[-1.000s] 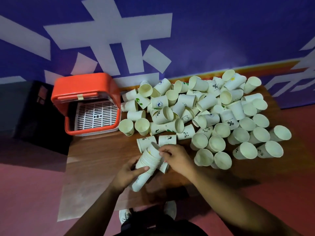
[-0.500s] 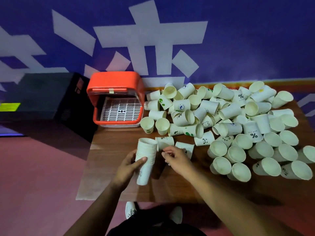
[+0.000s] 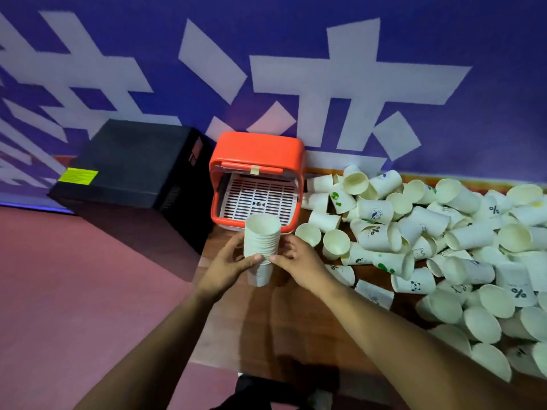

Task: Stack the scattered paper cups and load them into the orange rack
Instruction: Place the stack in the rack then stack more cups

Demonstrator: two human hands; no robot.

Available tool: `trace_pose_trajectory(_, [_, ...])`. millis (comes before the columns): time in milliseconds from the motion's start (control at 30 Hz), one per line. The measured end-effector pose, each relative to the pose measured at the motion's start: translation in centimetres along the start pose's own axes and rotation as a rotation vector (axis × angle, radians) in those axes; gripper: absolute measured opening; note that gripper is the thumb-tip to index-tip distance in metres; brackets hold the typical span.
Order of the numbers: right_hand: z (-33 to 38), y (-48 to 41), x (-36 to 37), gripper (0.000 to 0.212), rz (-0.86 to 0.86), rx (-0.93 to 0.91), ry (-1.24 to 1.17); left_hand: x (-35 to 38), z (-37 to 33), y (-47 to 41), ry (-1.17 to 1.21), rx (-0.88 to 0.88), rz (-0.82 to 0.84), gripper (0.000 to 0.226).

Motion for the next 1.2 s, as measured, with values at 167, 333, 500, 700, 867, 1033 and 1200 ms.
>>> trace_pose_trajectory(167, [2.2,-5.7,1.8,0.058,-0.033,-0.046,0.037,-5.0,-1.7,-5.0,-0.252,0.07,-0.004,0.068])
trace_pose_trajectory(333, [3.0,-10.8,3.2,0.058,-0.096,-0.087,0.098,-8.3,-1.8,-9.3,-0.317,0.086,-0.002,0.056])
trace_pose_trajectory(500, [3.1,-14.9,4.0,0.059,-0.146,-0.097,0.101,-10.1,-1.7,-13.2,-0.367,0.098,-0.044,0.051])
trace_pose_trajectory(700, [1.5,-17.7,4.4,0.064,-0.185,-0.027,0.187,-11.1,0.1,-15.9,-0.353,0.041,-0.011,0.058])
trace_pose_trajectory(867, [-0.3,-19.1,5.2,0.064,-0.167,0.04,0.212,-11.1,2.0,-17.5,-0.393,-0.044,-0.048,0.059])
trace_pose_trajectory(1033, [-0.6,-22.0,5.5,0.062,-0.171,0.093,0.209,-11.3,2.1,-19.2,-0.39,-0.092,-0.102,0.054])
trace_pose_trajectory(1200, [0.1,-24.8,5.8,0.047,-0.201,0.138,0.208,-12.0,2.1,-21.1,-0.393,-0.037,-0.17,0.049])
Point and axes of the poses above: each hand's wrist, its own y-axis away from the middle knuckle, its own x-axis out of the palm, z = x × y, the point moved 4 cm from there along -y, towards the middle knuckle, and after that the axes turned 5 degrees about y, right-handed, at the moved point
